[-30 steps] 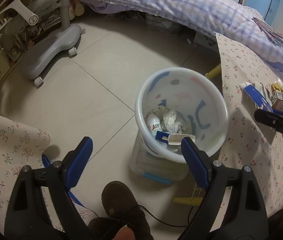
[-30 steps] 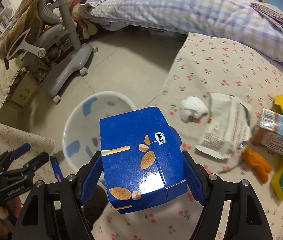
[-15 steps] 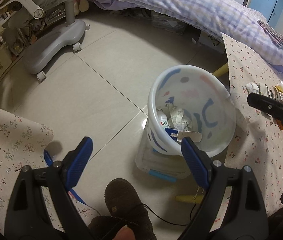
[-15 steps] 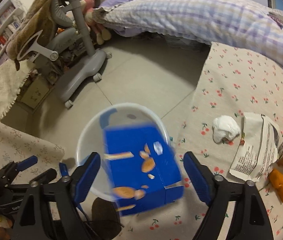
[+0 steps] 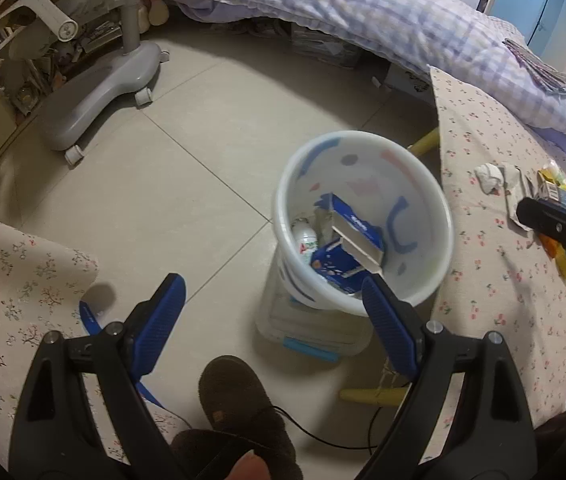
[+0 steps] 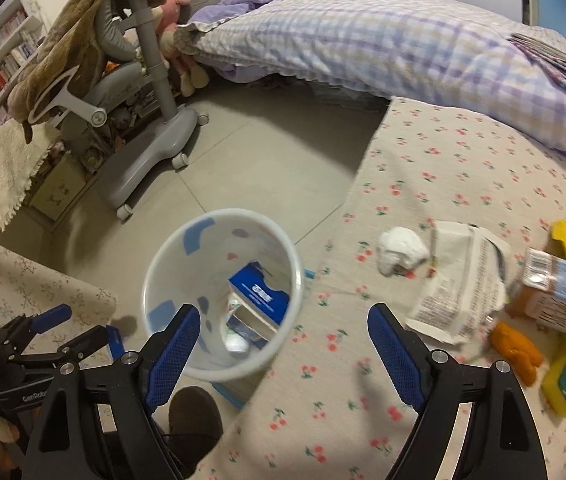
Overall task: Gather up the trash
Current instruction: 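Lower the blue almond-print box over the bin and open the right tool, then grasp the green sponge with the right tool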
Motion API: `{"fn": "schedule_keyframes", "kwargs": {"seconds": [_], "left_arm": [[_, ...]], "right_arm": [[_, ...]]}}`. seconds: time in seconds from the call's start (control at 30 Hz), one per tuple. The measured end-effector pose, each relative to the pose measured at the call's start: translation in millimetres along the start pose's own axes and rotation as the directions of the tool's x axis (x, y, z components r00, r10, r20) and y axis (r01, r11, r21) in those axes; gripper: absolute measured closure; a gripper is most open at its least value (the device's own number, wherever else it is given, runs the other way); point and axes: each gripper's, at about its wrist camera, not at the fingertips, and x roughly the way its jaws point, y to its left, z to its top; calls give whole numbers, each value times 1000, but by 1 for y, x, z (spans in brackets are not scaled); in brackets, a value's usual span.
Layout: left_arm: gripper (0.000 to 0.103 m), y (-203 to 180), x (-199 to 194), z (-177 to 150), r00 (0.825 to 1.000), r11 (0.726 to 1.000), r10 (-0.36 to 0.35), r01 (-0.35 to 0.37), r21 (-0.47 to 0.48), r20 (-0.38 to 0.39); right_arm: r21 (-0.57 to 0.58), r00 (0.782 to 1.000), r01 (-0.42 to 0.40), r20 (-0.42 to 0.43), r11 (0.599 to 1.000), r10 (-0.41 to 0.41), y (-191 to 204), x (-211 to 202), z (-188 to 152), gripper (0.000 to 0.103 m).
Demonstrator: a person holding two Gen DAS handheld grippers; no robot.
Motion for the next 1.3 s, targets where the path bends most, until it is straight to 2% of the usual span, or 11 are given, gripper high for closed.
{"fn": "schedule_keyframes", "kwargs": {"seconds": [0.13,0.53,0.8,1.0,1.1,1.3], "left_arm": [[4,-11,-2,1,1000,1000,-17,17,12,1],[4,-59,-8,1,998,995,-66,66,70,-3],[4,-78,-4,-1,998,993,-66,68,101,-25],[4,-84,-3,0,997,993,-70,73,96,-35],[4,-90,-3,0,996,992,-76,80,97,-41],[4,-110,0,0,994,990,-90,96,105,-58]], "right_arm": [[20,1000,22,-1,1000,-22,-14,-16,-7,16],[130,992,124,11,984,-126,-84,-64,-26,16],[276,975,213,2,937,-222,-149,-87,-32,16],[373,947,319,-91,871,-307,-194,-74,-42,16],[423,946,325,-130,846,-299,-211,-64,-46,16],[447,946,323,-168,834,-276,-222,-46,-48,16]]}}
